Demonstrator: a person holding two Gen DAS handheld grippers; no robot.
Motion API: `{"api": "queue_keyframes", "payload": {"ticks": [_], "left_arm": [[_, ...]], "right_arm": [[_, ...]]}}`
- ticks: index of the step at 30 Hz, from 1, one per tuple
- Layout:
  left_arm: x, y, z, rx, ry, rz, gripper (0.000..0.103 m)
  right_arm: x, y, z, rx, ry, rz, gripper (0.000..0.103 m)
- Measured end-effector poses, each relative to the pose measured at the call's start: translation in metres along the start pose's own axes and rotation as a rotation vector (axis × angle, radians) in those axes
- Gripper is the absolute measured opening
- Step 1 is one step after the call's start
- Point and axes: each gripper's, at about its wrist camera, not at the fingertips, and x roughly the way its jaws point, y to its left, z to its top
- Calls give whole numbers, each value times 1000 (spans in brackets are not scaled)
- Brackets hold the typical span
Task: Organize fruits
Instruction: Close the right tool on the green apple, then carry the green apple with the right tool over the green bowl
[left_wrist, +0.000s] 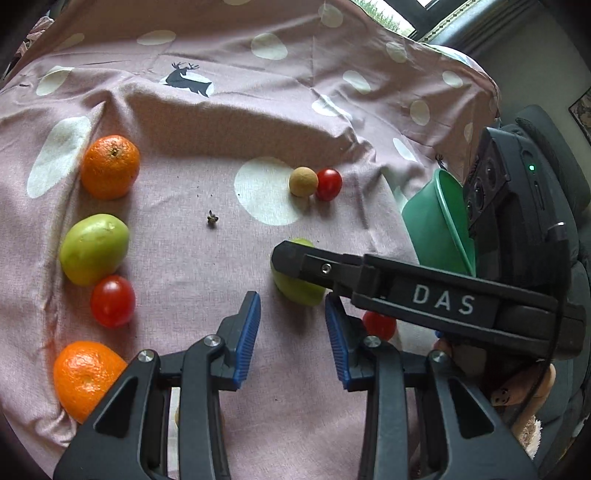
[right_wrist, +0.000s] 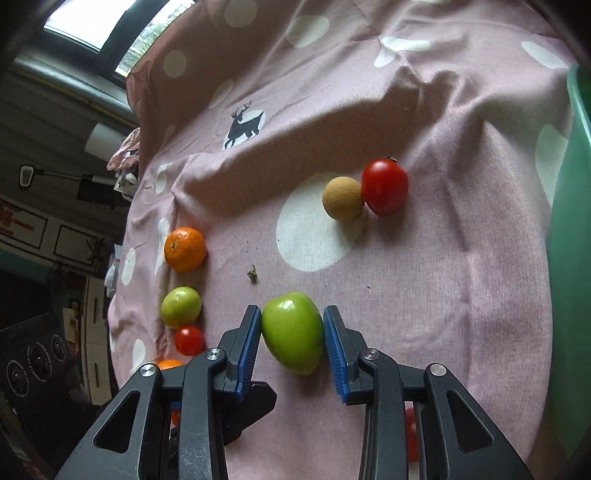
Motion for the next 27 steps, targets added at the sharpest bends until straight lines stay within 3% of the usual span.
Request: {"api": "queue_keyframes", "payload": {"ticks": [6,9,12,27], "left_arm": [[19,-11,-8,42,70,-31,34],[20,-12,-9,47,58,-24,29],[21,-12,-9,45,58,-27,31],[-26,-40,-13,109,-95,-11,31]], "right_arm": [[-6,2,-17,-2,-19,-10,35],[-8,1,-19,-1,-34,-25,35],[-9,-1,-20,8,-30,-25,35],[-56,29,-33,-88,-184,-8,36]]}}
